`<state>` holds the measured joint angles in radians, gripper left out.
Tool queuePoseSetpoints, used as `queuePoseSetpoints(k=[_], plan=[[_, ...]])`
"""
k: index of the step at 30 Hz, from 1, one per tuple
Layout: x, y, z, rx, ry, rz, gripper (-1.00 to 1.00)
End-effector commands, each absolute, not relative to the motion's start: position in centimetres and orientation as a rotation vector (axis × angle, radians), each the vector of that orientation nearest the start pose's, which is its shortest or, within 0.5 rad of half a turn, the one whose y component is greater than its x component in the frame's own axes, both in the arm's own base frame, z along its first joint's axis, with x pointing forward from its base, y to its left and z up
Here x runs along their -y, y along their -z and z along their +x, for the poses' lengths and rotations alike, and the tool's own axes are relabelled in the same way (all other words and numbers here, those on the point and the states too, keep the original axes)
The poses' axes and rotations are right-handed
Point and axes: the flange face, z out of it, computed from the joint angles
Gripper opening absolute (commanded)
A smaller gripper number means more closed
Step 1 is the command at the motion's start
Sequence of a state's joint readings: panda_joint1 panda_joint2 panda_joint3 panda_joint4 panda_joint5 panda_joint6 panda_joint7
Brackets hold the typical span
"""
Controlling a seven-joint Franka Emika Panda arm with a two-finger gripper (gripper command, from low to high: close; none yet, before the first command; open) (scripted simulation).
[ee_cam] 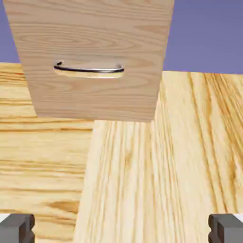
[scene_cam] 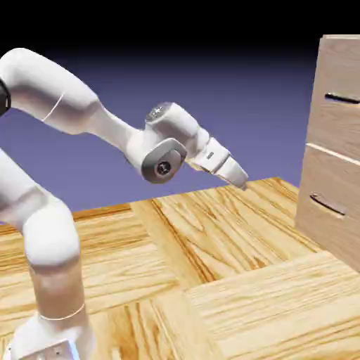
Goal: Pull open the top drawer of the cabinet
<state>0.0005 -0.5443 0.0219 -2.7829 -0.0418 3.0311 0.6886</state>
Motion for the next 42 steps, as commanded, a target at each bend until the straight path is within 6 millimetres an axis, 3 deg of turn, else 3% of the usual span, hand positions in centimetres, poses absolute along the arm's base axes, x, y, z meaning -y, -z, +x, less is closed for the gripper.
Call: queuePoseSetpoints(k=[1,9,17,25,34,35,42], plan=[[-1.9,-46.2,40.4,-0.726,1.098,-2.631,1.00],[-7.3,-46.4,45.4,0.219,1.210,-2.994,1.00],[-12.9,-45.4,49.6,1.298,1.193,-3.006,1.00],[-17.9,-44.3,53.2,2.343,1.094,-2.623,1.00],[-22.3,-43.8,56.7,3.294,0.943,-1.815,1.00],[-22.7,-43.8,57.1,-2.067,-0.566,1.045,1.00],[-24.5,-44.7,59.9,-2.128,-0.422,0.503,1.00]])
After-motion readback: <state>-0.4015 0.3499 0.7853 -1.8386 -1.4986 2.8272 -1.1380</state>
